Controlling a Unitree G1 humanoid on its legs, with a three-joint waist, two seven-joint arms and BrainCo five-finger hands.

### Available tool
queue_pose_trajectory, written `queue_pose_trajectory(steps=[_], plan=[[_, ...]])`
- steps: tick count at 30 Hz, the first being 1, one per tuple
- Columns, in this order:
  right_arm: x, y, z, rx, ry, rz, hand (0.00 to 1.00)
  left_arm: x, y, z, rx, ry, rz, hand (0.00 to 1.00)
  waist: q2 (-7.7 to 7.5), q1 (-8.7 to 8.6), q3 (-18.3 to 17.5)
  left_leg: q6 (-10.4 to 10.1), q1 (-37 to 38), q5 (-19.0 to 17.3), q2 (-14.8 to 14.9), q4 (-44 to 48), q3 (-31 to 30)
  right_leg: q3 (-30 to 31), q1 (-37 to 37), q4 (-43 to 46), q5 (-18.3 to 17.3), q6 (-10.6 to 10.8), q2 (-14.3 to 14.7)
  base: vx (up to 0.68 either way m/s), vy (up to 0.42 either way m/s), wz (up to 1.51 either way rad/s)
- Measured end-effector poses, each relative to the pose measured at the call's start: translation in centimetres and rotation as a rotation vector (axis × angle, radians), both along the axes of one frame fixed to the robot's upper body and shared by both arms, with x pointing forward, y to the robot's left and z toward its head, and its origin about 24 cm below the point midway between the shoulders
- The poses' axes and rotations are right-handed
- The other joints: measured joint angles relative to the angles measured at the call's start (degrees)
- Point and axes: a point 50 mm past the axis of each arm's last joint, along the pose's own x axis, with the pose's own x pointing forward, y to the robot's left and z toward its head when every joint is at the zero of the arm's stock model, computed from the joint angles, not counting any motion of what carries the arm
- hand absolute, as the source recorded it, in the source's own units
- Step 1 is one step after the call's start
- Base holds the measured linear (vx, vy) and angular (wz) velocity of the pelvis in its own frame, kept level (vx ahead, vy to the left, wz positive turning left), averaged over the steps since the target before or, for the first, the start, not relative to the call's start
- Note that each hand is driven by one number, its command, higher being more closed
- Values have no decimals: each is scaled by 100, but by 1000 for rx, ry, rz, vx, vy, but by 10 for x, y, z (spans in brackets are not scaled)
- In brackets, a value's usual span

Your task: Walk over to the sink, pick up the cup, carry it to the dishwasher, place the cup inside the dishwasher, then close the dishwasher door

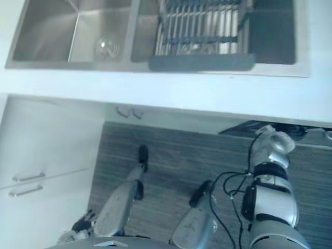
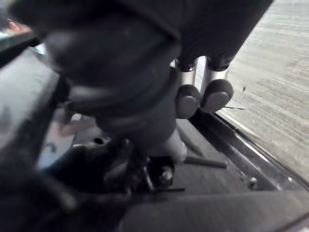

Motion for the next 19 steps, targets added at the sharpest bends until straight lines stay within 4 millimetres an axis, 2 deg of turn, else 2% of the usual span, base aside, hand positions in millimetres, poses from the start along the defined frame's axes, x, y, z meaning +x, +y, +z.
queue_pose_trajectory(steps=[3, 4, 5, 6, 7, 8, 9, 10, 11, 12, 13, 14, 16, 17, 19], plan=[[-5, -8, 8, -15, 0, -36, 100, 0, -2, 3, -21, -27, -6, 0, 82, 32, 63, 0, -85, -2, -17, -1, -66, 36, -60, 6, -4, 7, 30, -73, 15, 15], [-5, -11, 14, -29, -11, -40, 100, 0, -4, 3, -29, -39, -13, 0, 153, 40, 89, -4, -166, -8, -16, -1, -136, 70, -127, -8, -3, 7, 85, -128, 34, 11], [-5, -14, 22, -39, -30, -48, 100, 3, -5, 4, -37, -50, -21, 0, 228, 52, 125, -126, -245, -108, -1, 0, -134, 150, -195, -69, 8, -6, 178, -125, 47, 13], [-7, -17, 25, -43, -34, -52, 100, 4, -6, 4, -36, -53, -33, 0, 249, 51, 145, -402, -294, -331, 0, 17, -71, 213, -193, -196, 29, -28, 195, -139, 113, 20], [-8, -20, 31, -46, -49, -52, 100, 14, -4, 8, -55, -88, -45, 0, 81, 10, 273, -122, -488, -290, -170, 569, 71, 354, -273, -434, 72, -94, 6, -57, 69, 4], [-8, -20, 31, -66, -55, -12, 100, 14, -6, 9, -112, -110, -23, 0, 73, 107, 358, 287, -551, -667, -291, 1619, 54, 450, -271, -534, 241, 34, -35, -5, 65, -15], [-7, -19, 31, -77, -57, 11, 100, 9, -8, 7, -125, -97, -18, 0, 175, 151, 350, 230, -389, -954, -215, 1536, 43, 505, -222, -567, 365, 6, 52, 36, 31, -22], [-7, -12, 14, -86, -19, 48, 100, 8, -6, 6, -124, -89, -23, 0, 112, 59, 390, 321, -178, -849, -308, 1169, 56, 724, -195, -690, 556, -13, 23, 15, 66, -4], [-3, 4, -13, -106, 72, 138, 100, 5, -5, 5, -132, -77, -14, 0, 91, 17, 405, 317, -34, -728, -312, 929, 65, 744, -91, -877, 669, -3, 84, -7, 44, 4], [-3, 14, -30, -106, 124, 188, 100, 4, -5, 5, -141, -76, -7, 0, 64, 21, 424, 303, 36, -691, -293, 836, 89, 750, -42, -976, 703, -15, 131, 34, -18, -10], [-1, 38, -63, -57, 187, 279, 100, 2, -4, 5, -163, -75, 7, 0, 13, 21, 460, 277, 183, -641, -251, 682, 207, 777, 45, -1108, 764, -21, 184, 44, -35, -22], [-2, 52, -81, -36, 221, 321, 0, 1, -4, 5, -170, -76, 9, 0, -14, 18, 479, 289, 280, -611, -230, 615, 261, 809, 93, -1145, 782, -36, 204, 66, -46, -30], [-23, 108, -147, 91, 325, 459, 0, -2, 0, 5, -175, -78, 37, 0, -166, -61, 583, 265, 547, -608, -156, 509, 437, 990, 252, -1308, 797, -51, 328, 63, -44, -37], [-32, 121, -161, 116, 357, 480, 0, -3, 1, 5, -177, -80, 47, 0, -225, -87, 623, 251, 610, -622, -136, 489, 494, 1056, 267, -1324, 799, -54, 351, 59, -44, -50], [-72, 147, -203, 180, 488, 507, 0, -1, -1, 5, -189, -89, 77, 0, -465, -204, 750, 209, 858, -679, -48, 390, 785, 1297, 307, -1436, 863, -83, 443, 53, -43, -57]])
